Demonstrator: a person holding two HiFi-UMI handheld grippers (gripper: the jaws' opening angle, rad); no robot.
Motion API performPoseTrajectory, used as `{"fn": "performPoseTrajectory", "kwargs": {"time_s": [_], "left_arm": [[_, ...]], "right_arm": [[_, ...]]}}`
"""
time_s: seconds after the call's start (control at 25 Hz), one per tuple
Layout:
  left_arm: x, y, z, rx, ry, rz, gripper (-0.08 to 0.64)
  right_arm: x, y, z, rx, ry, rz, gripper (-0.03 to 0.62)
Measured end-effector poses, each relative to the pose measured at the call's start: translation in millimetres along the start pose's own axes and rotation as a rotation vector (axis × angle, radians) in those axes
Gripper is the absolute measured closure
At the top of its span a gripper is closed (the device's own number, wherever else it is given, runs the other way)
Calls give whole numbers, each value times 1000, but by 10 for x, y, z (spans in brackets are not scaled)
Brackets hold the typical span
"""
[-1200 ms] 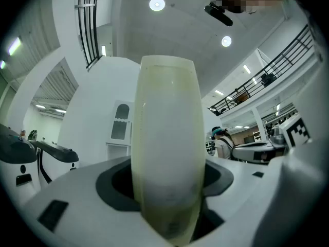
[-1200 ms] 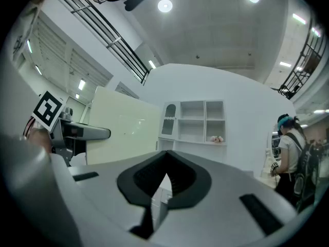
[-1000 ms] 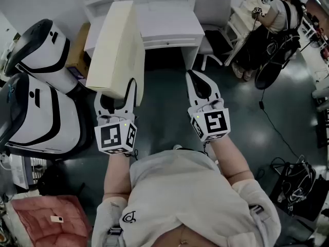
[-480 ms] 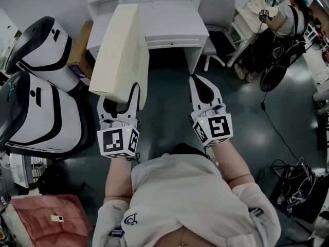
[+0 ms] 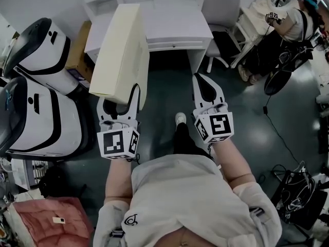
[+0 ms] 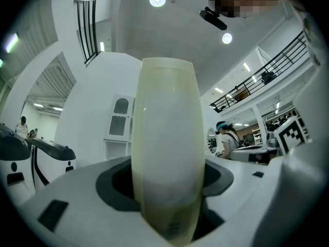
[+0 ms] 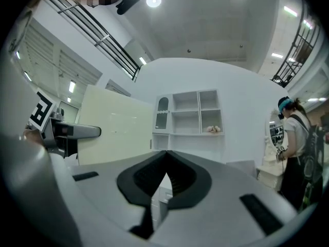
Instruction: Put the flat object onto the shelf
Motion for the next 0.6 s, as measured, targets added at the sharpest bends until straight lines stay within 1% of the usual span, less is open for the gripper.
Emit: {"fn": "performPoseTrajectory", "kwargs": {"time_s": [0.32,0.44,0.6], "left_arm": [[998,84,-53,37,-19,59,252],[1470,115,-42,41,-31,76,253],[2171,91,-61,50,-57,100,252]], "right_arm": [[973,-609,-152,8,-34,60,586],[1406,-874,-183,1,-46,90,586],[2005,-1356,-256,-12,-59,122,586]]}}
Point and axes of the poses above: the fingertips, and each gripper's own axes: x forward along the fingers, y to its left, z out of its top, the point moved 5 cm from there along -x, backward along the fingers, and after that the axes turned 5 degrees about -x, right-handed, at the moved point
